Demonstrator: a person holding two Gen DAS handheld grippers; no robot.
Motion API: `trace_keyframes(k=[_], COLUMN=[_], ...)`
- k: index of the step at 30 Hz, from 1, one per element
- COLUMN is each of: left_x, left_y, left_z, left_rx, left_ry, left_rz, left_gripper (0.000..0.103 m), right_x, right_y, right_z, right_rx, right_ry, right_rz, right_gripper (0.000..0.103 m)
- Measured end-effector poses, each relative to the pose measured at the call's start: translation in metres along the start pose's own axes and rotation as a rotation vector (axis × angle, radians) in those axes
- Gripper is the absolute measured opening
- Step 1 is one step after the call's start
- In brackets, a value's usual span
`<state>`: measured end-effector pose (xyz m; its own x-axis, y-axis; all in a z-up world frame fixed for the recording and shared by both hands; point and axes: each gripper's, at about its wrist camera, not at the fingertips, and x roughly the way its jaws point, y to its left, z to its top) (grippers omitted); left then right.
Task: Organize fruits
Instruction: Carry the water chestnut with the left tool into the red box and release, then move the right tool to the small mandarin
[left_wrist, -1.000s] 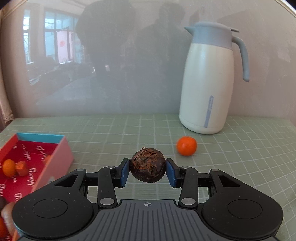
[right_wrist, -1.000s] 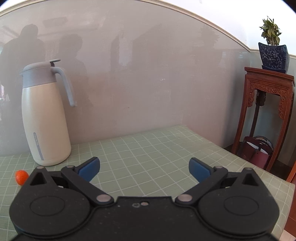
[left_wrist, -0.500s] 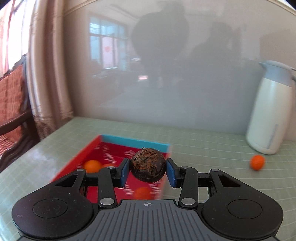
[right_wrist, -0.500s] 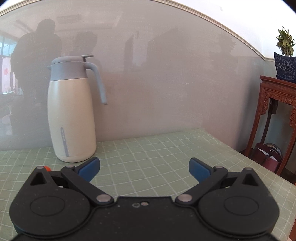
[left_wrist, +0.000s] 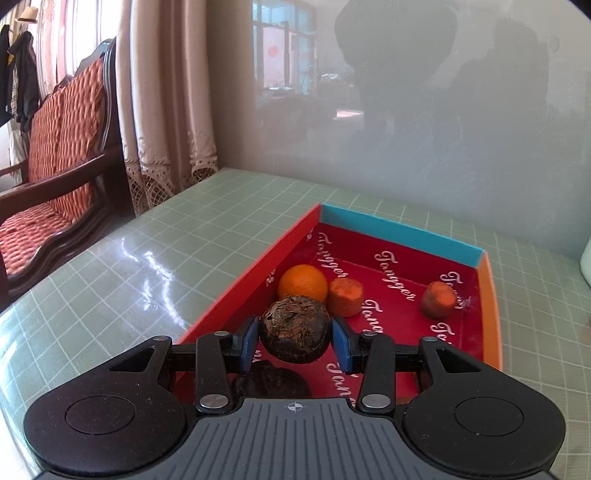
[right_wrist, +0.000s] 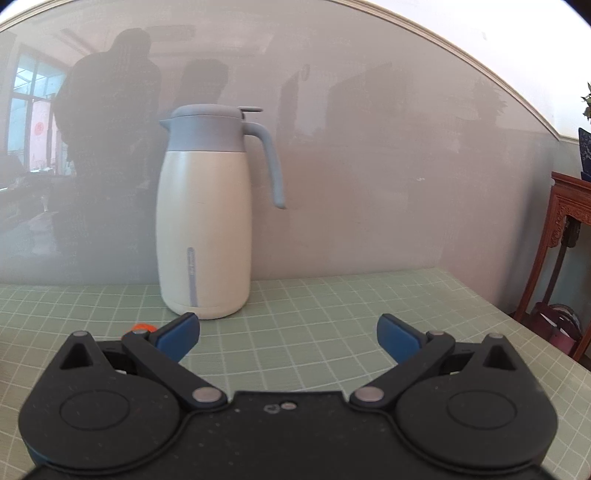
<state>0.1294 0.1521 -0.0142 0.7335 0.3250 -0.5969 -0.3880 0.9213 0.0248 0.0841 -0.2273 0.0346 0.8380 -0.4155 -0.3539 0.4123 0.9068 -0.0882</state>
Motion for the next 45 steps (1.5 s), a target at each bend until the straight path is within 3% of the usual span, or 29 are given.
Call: trace_keyframes(k=[14,17,22,30,38,45], left_x=[-0.002,-0.005,-0.018,-0.053,-0.092,-0.106], left_y=[0.004,0.005,0.004,0.018,0.056,0.098], left_z=[-0.005,-0.003,-0.001,0.004,-0.012,-0.037], left_rx=[0.001,0.0,0.015,0.005,-0.049,-0.14], left_ry=[0.017,0.01,-0.021,-0.094,-0.16,-0.164], left_rz=[0.012,0.008,0.016,0.029,0.106,0.219], left_gripper=[0.043,0.055,0.061,0.082,0.086,0.091], right_x=[-0.007,-0.008,-0.01,-0.008,0.001,0.019], right_y=[0.024,0.03,0.032,0.032,0.033,0.04], right_z=[0.002,0.002,0.002,0.001,-0.003,-0.005], right_rx=[-0.023,-0.033,-0.044,-0.046,-0.074,-0.046], right_ry=[-0.012,-0.012,-0.014,-0.002,0.026,0.081], right_rz=[0.044,0.054,0.059,0.072,0.121,0.277], right_gripper=[0.103,0.103,0.103,0.103,0.103,0.103])
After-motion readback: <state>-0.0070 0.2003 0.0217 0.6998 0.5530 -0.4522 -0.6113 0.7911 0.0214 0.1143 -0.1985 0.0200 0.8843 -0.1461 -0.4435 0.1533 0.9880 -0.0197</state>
